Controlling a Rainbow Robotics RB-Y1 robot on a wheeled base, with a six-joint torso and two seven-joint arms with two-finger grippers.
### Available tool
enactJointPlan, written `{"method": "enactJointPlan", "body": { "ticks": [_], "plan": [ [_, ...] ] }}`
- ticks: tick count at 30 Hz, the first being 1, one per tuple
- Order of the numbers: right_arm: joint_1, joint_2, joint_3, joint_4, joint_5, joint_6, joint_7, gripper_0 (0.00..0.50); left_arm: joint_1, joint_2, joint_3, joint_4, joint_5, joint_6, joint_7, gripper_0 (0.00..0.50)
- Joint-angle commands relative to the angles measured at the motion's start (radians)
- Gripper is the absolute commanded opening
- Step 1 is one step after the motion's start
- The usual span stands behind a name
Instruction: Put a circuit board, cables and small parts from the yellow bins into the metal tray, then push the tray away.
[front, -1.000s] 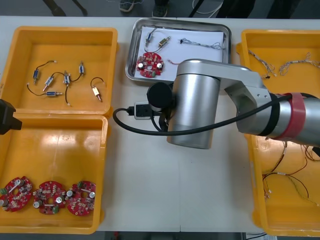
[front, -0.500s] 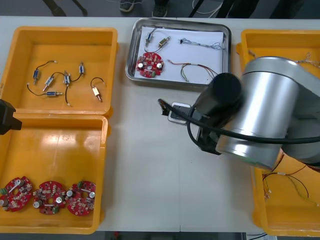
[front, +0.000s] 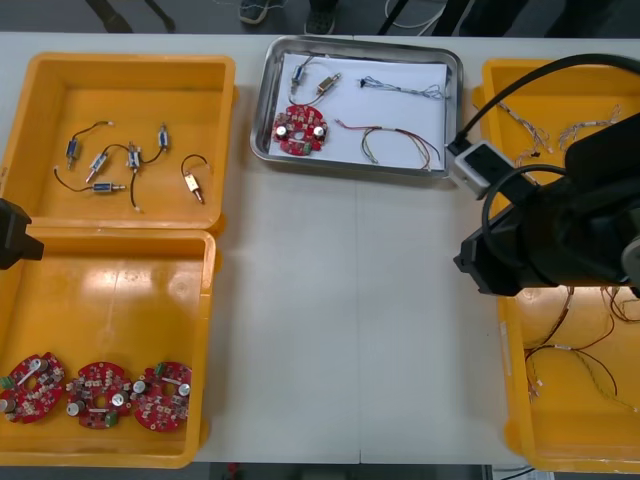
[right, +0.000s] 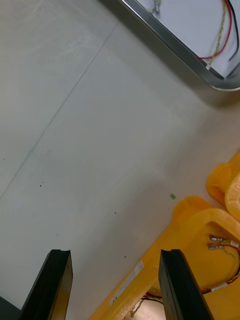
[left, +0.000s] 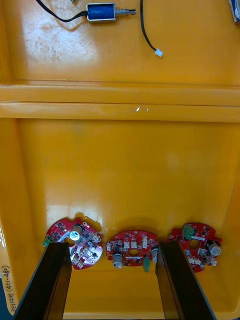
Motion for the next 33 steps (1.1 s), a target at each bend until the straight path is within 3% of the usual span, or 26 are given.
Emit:
{"method": "enactJointPlan", "body": {
  "ticks": [1,12,27,33],
  "plan": [
    [0.088,-0.053,-0.152,-0.035,-0.054,0.003,-0.094,0.5,0.011,0.044,0.032,-0.023,-0.008,0.006,-0.005,0.5],
    [0.22,-0.104,-0.477,0.082,-0.171,0.003,-0.105,0.5,0.011,0.044,0.032,-0.023,-0.008,0.006,-0.005,0.5],
    [0.24,-0.11,-0.583,0.293,-0.105,0.003,-0.058,0.5,0.011,0.044,0.032,-0.023,-0.008,0.006,-0.005,0.5],
    [0.254,-0.156,-0.58,0.347,-0.091,0.003,-0.03,0.5,0.011,0.044,0.032,-0.023,-0.008,0.006,-0.005,0.5]
  ]
}}
